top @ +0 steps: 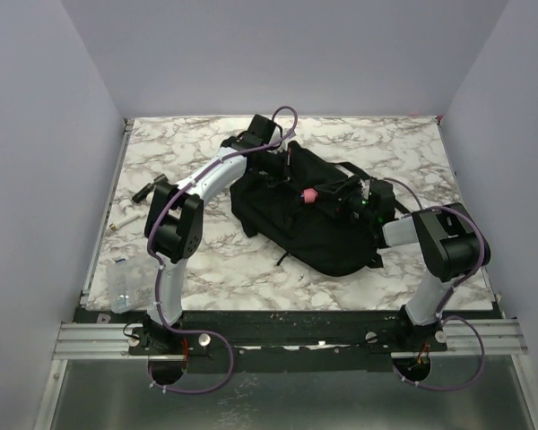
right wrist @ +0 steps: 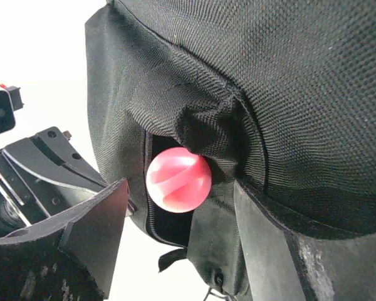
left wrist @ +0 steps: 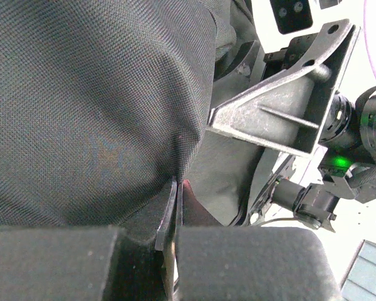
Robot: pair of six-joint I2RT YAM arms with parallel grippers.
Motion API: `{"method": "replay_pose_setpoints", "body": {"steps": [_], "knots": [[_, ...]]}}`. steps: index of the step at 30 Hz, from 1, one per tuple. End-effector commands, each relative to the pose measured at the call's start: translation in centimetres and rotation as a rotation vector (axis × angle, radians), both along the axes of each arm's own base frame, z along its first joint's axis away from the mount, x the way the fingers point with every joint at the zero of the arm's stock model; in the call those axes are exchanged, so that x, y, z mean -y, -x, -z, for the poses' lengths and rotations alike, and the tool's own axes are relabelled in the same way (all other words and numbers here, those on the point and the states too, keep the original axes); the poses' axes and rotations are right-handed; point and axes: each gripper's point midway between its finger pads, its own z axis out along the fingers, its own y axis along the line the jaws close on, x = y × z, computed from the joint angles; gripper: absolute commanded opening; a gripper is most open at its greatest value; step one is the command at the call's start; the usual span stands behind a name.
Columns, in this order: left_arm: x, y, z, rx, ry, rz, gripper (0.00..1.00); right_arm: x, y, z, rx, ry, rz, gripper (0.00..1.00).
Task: Pack the student bag
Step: Place the personal item in the student bag.
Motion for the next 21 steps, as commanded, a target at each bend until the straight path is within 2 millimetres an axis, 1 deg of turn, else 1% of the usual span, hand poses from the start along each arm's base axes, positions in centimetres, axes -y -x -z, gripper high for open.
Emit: {"method": "replay_pose_setpoints", "body": {"steps": [1,2,3,4,7,10,13,15,17,18,20,21], "knots": [[0.7,1.1,-1.8,0.004,0.053,0.039,0.0,-0.1,1.4,0.0,0.02,0.042,-0.089,0.72],[0.7,1.1,-1.9,0.007,0.052,0.038,0.0,0.1,1.6,0.1,0.018,0.053,-0.085,0.72],[0.6,1.1,-1.9,0.009,0.051,0.038,0.0,0.2,1.7,0.1,0.022,0.063,-0.082,0.69],[0.6,1.1,-2.0,0.012,0.05,0.039,0.0,0.3,1.6,0.2,0.021,0.075,-0.076,0.64],[0.6,1.1,-2.1,0.012,0.052,0.04,0.0,0.0,1.4,-0.1,0.03,0.065,-0.07,0.3],[0.7,1.2,-2.0,0.009,0.053,0.042,0.0,-0.7,0.8,-0.1,0.022,0.044,-0.069,0.14],[0.7,1.2,-2.2,0.008,0.059,0.045,0.0,-2.3,-0.2,-0.5,0.032,0.031,-0.085,0.07],[0.7,1.2,-2.2,0.007,0.061,0.046,0.0,-3.9,-1.1,-1.0,0.049,0.023,-0.09,0.06],[0.7,1.2,-2.2,0.008,0.059,0.045,0.0,-5.8,-2.0,-1.9,0.08,-0.005,-0.101,0.04],[0.7,1.2,-2.1,0.007,0.057,0.044,0.0,-6.4,-2.5,-2.4,0.095,-0.022,-0.099,0.03],[0.7,1.2,-2.0,0.01,0.053,0.042,0.0,-6.4,-2.9,-2.9,0.101,-0.049,-0.089,0.03],[0.7,1.1,-2.0,0.008,0.051,0.041,0.0,-5.8,-3.0,-3.0,0.105,-0.044,-0.074,0.03]]}}
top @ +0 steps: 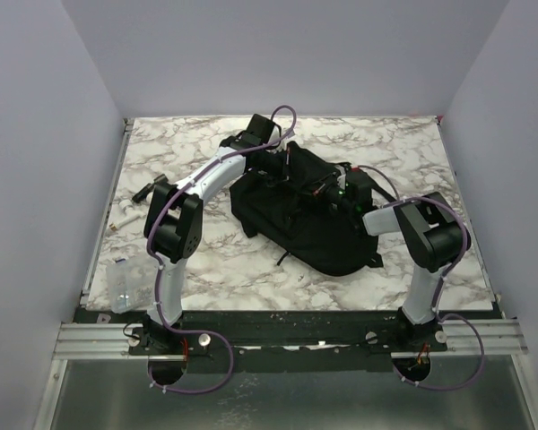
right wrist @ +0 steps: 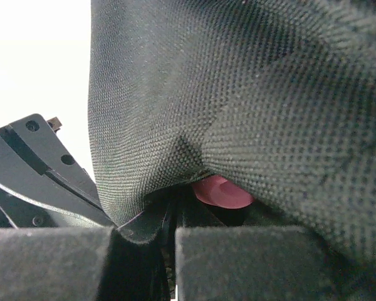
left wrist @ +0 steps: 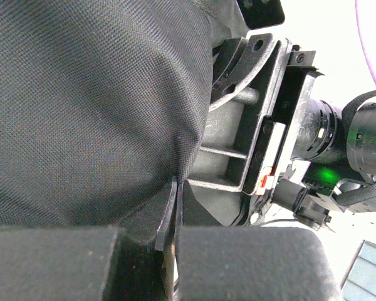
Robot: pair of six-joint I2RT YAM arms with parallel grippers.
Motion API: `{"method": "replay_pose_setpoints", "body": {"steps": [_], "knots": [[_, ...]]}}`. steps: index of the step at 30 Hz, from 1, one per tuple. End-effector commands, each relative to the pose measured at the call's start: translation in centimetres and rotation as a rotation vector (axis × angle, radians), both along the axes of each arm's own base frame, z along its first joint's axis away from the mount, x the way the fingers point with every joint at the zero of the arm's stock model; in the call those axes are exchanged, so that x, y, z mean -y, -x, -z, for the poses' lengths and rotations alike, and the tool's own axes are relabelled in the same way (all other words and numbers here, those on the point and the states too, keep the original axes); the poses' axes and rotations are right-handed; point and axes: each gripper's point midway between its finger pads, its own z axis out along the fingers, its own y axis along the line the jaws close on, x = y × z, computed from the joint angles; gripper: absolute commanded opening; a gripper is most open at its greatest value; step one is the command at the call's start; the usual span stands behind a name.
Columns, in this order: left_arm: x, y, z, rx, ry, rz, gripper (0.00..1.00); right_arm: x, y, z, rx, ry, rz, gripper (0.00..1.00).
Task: Pack the student bag
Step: Place the personal item in the student bag, then zip the student bag at the center of the board.
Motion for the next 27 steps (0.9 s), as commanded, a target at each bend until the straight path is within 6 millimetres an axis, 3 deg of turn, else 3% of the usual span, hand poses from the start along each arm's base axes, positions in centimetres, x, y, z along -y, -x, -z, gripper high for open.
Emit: {"method": "replay_pose_setpoints", "body": {"steps": [1,5,8,12,16,20,27], "knots": [[0.6,1.1,-1.9,0.007,0.047,0.038,0.0,0.7,-1.0,-1.4,0.049,-0.024,0.049,0.04],[0.4,0.9,-1.9,0.011,0.037,0.026,0.0,3.3,1.2,0.1,0.08,0.147,0.012,0.16],[0.0,0.8,-1.8,0.023,0.02,0.018,0.0,5.1,3.2,1.7,0.127,0.353,-0.056,0.34],[-0.1,0.9,-1.8,0.027,0.016,0.02,0.08,6.5,5.2,2.8,0.217,0.565,-0.18,0.49],[-0.2,0.9,-1.8,0.039,0.011,0.023,0.09,5.5,7.5,1.7,0.379,0.553,-0.328,0.54],[-0.2,0.8,-1.8,0.04,0.009,0.023,0.06,3.7,9.5,-1.0,0.589,0.477,-0.379,0.67],[-0.1,0.9,-1.7,0.028,0.013,0.027,0.05,1.0,9.1,-3.7,0.716,0.413,-0.4,0.66]]}}
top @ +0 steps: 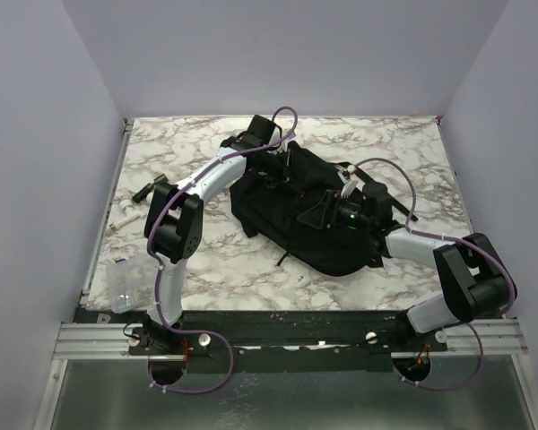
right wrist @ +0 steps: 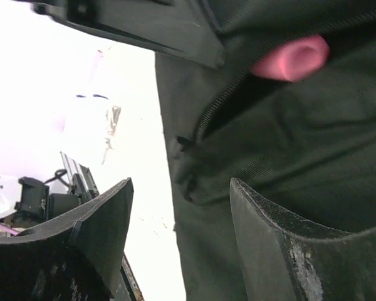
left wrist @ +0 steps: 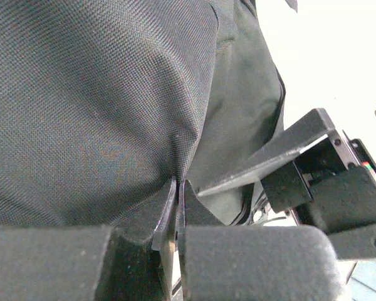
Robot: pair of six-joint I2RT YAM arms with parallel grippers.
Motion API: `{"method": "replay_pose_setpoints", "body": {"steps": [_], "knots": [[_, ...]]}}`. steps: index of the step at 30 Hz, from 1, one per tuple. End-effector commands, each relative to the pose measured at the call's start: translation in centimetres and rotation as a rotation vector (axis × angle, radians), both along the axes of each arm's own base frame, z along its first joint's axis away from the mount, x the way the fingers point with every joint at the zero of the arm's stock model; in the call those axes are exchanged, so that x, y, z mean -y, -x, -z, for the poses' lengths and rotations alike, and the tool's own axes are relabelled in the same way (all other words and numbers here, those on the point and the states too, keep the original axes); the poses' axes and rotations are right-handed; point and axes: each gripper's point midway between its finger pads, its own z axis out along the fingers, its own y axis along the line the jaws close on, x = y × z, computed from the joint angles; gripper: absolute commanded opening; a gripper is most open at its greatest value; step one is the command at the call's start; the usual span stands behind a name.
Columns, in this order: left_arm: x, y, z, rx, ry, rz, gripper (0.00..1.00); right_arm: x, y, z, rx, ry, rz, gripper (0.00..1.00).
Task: Pack the student bag
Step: Zip the student bag at the center of the board.
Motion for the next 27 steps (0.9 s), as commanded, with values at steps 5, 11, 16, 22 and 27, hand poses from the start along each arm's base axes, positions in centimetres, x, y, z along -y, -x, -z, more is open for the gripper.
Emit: {"method": "replay_pose_setpoints", "body": {"steps": [5,11,16,22,27], "knots": [[0.2,0.8,-2.1,0.019,0.028,0.019,0.05,-3.0,-2.7,-3.2,0.123,-0.017,-0.028,0.61],[0.3,0.8,-2.1,0.016,0.031,0.022,0.05,-3.8,-3.0,-1.2,0.081,0.035,-0.009,0.53],[0.3,0.8,-2.1,0.019,0.03,0.023,0.05,-3.3,-3.2,-0.1,0.08,0.095,0.02,0.5],[0.4,0.9,-2.2,0.012,0.039,0.031,0.05,-3.7,-2.9,0.6,0.068,0.115,0.007,0.43],[0.5,0.9,-2.0,0.003,0.04,0.033,0.07,-4.5,-2.4,0.6,0.075,0.103,-0.01,0.35]]}}
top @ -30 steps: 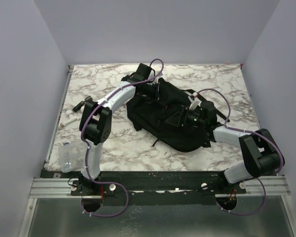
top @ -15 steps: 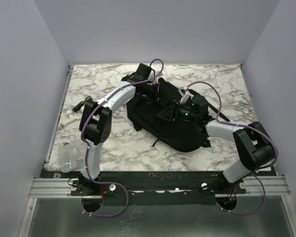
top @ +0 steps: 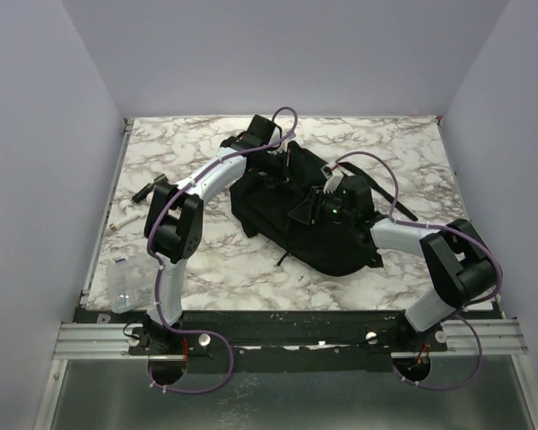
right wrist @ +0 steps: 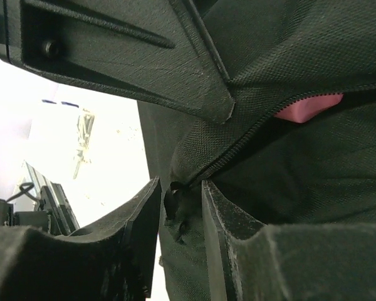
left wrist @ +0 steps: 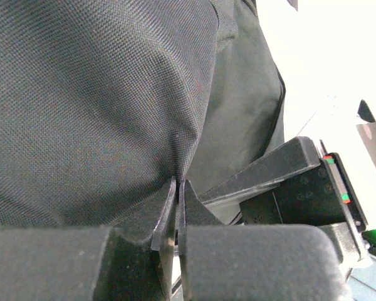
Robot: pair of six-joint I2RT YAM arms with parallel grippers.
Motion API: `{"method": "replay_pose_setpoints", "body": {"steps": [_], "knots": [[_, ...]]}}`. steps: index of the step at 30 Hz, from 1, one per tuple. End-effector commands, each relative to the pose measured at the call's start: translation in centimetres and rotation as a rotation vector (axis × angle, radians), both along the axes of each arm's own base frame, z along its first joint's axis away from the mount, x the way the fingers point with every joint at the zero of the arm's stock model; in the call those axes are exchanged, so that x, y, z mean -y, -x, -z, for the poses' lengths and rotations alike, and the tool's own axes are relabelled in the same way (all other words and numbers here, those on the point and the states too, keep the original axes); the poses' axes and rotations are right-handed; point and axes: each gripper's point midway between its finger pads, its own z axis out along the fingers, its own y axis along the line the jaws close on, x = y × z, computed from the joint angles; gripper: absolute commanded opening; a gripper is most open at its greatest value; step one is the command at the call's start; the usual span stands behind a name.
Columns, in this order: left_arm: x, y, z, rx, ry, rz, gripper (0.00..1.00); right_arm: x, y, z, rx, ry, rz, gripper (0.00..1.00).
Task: Pack the student bag
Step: Zip the student bag at the center of the board.
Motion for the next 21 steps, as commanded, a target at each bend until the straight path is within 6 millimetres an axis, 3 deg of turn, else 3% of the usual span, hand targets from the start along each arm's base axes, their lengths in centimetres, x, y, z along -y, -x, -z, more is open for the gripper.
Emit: {"method": "replay_pose_setpoints", "body": {"steps": [1,3,5,6,9,13,17,21], "knots": [[0.5,0.9,-2.0,0.009,0.041,0.034,0.09,-0.9,-0.3,-0.1,0.022,0.004,-0.003,0.34],[0.5,0.9,-2.2,0.014,0.044,0.038,0.14,-1.0,-0.2,-0.1,0.02,-0.004,-0.011,0.23],[0.5,0.9,-2.5,0.026,0.047,0.042,0.25,-1.0,-0.3,0.1,0.01,-0.003,-0.006,0.03],[0.3,0.9,-2.9,0.042,0.046,0.04,0.33,-0.9,-0.3,0.1,0.004,0.0,0.007,0.01],[-0.9,1.3,-4.9,0.101,0.054,0.011,0.49,-0.5,0.2,0.0,-0.032,-0.02,0.033,0.01],[-3.3,3.7,-6.7,0.15,0.148,-0.087,0.59,-0.9,1.4,-0.9,-0.111,-0.087,0.024,0.01],[-6.3,7.0,-5.8,0.084,0.27,-0.24,0.61,-1.4,2.0,-1.8,-0.153,-0.13,0.005,0.01],[-8.5,8.6,-2.8,-0.014,0.292,-0.454,0.56,-1.3,1.8,-2.8,-0.146,-0.139,0.014,0.01]]}}
